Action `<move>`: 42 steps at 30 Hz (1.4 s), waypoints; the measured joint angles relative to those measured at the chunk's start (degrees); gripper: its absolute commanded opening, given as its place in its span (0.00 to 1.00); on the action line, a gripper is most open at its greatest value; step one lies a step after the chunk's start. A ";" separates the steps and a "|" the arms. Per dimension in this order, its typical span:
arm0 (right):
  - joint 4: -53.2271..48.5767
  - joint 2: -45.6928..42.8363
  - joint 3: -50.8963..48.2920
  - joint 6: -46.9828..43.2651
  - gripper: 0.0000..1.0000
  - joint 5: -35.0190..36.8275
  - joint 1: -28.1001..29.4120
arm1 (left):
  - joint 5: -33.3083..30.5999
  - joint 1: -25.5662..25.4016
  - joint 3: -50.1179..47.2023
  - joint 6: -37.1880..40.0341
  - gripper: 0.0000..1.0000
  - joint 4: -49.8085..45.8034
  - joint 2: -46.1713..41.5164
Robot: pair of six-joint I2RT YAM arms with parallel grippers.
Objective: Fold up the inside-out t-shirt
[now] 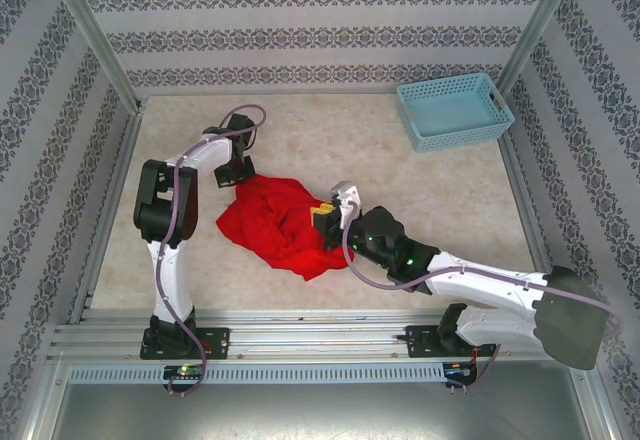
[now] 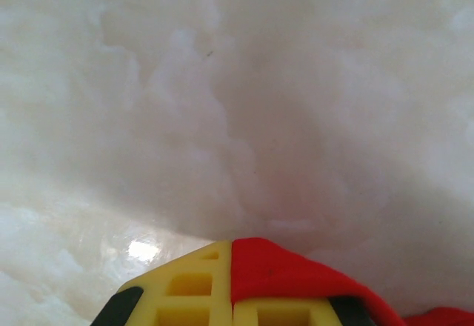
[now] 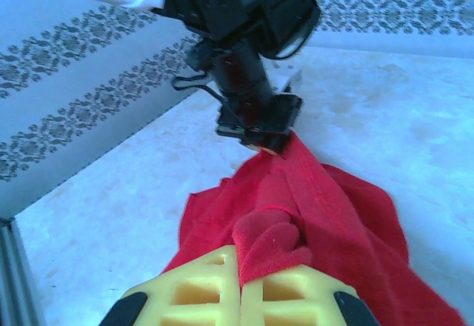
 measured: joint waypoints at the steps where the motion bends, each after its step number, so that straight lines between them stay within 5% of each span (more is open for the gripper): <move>1: 0.00 -0.66 -1.44 0.22 0.00 0.20 -0.83 | -0.70 0.00 -0.24 0.00 0.00 -0.20 -0.07; 6: -1.11 -5.33 -8.13 1.81 0.00 2.71 -4.28 | -2.80 0.55 -5.33 -1.16 0.00 -0.04 -2.56; 14: -11.34 -26.71 -13.62 3.45 0.00 4.92 -7.32 | -1.95 8.81 -13.38 -3.87 0.00 1.16 -8.17; 18: -12.83 -30.73 -14.01 4.13 0.00 4.22 -9.09 | 1.11 7.76 -13.73 -3.45 0.31 1.57 -8.90; 22: -12.57 -26.32 -13.99 5.16 0.00 2.93 -9.66 | 1.29 -0.79 -13.94 -1.05 0.65 1.46 -14.29; 28: -12.41 -22.25 -13.79 5.18 0.00 1.97 -9.66 | 2.08 -20.83 -15.78 3.23 0.85 4.07 -31.43; 33: -12.28 -22.36 -13.25 5.16 0.00 1.51 -9.66 | 2.49 -31.76 -16.85 6.21 0.90 7.15 -33.48; 38: -12.66 -24.09 -12.85 5.22 0.00 0.79 -9.66 | 2.40 -32.76 -18.45 6.36 0.92 9.27 -26.36; 39: -12.76 -24.44 -12.57 5.22 0.00 0.44 -9.66 | 2.29 -32.72 -18.43 6.36 0.90 9.55 -24.65; 42: -13.05 -26.49 -12.15 5.20 0.00 -0.15 -9.66 | 0.92 -32.20 -17.57 5.57 0.59 9.57 -19.87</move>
